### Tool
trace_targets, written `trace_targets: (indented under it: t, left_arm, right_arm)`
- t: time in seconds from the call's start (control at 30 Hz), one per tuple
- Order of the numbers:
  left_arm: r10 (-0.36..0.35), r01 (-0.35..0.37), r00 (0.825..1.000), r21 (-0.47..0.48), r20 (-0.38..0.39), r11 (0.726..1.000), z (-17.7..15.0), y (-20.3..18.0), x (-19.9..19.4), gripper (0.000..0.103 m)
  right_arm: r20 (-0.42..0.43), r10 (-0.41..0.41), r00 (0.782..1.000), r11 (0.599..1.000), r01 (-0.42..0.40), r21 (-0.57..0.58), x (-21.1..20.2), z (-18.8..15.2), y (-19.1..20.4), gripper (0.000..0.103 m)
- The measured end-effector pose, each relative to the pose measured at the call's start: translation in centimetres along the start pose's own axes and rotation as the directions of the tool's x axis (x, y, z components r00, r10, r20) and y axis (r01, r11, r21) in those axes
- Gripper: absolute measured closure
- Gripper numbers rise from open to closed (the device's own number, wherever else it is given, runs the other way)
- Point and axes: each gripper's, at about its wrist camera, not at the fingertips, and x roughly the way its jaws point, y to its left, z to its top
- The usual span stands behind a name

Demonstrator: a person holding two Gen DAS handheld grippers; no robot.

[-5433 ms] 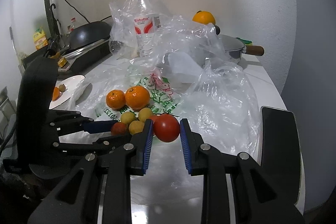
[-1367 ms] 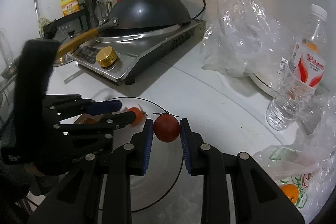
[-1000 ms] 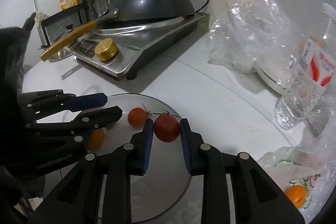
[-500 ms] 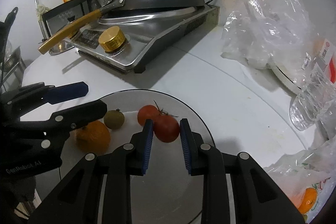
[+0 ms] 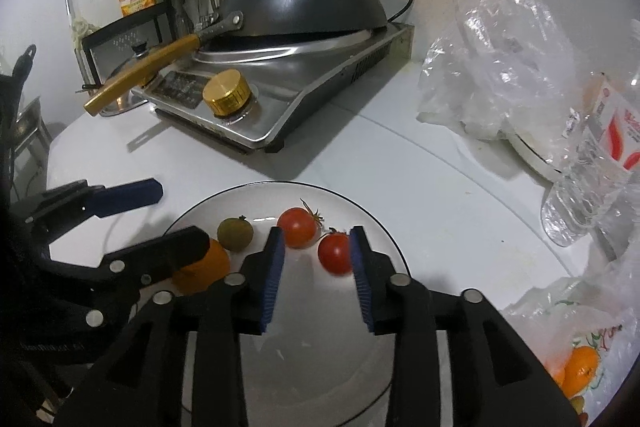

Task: Organize fruits
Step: 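Lower both tomatoes onto the plate and open both grippers, then move both open grippers back over the fruit bag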

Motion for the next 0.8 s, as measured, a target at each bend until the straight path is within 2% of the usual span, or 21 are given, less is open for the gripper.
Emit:
trace_targets:
  t: [0.07, 0.1, 0.23, 0.3, 0.37, 0.43, 0.7, 0.8]
  left_arm:
    - [0.018, -0.018, 1.000, -0.001, 0.010, 1.000, -0.1, -0.4, -0.6, 0.033]
    - [0.023, -0.023, 1.000, -0.002, 0.013, 1.000, -0.2, -0.5, -0.8, 0.033]
    - [0.026, -0.025, 0.999, -0.010, 0.034, 1.000, -0.3, -0.7, -2.0, 0.033]
    - [0.011, -0.010, 0.999, -0.010, 0.047, 1.000, -0.3, -0.9, -2.6, 0.032]
    - [0.003, -0.002, 0.998, -0.014, 0.057, 1.000, -0.5, -1.1, -3.1, 0.026]
    - [-0.009, 0.010, 0.998, -0.014, 0.064, 1.000, -0.7, -1.5, -3.7, 0.012]
    - [-0.046, 0.047, 0.997, -0.021, 0.067, 0.999, -1.4, -3.3, -5.2, 0.011]
    - [-0.030, 0.032, 0.997, -0.014, 0.071, 0.999, -1.6, -4.1, -5.6, 0.011]
  right_arm:
    - [0.008, -0.006, 1.000, 1.000, 0.006, 0.004, -0.7, -0.1, 0.0, 0.060]
    - [0.017, -0.009, 1.000, 1.000, 0.009, 0.009, -1.1, -0.2, -0.1, 0.051]
    - [0.053, -0.025, 0.998, 0.999, 0.024, 0.029, -2.8, -0.5, -0.4, 0.034]
    - [0.069, -0.033, 0.997, 0.999, 0.030, 0.034, -3.6, -0.7, -0.6, 0.033]
    - [0.082, -0.043, 0.996, 0.998, 0.040, 0.038, -4.4, -1.0, -0.7, 0.032]
    - [0.095, -0.056, 0.994, 0.998, 0.052, 0.045, -5.4, -1.3, -1.0, 0.031]
    - [0.132, -0.110, 0.985, 0.992, 0.101, 0.072, -9.0, -2.7, -2.3, 0.028]
    - [0.142, -0.129, 0.982, 0.990, 0.118, 0.084, -10.2, -3.4, -2.9, 0.028]
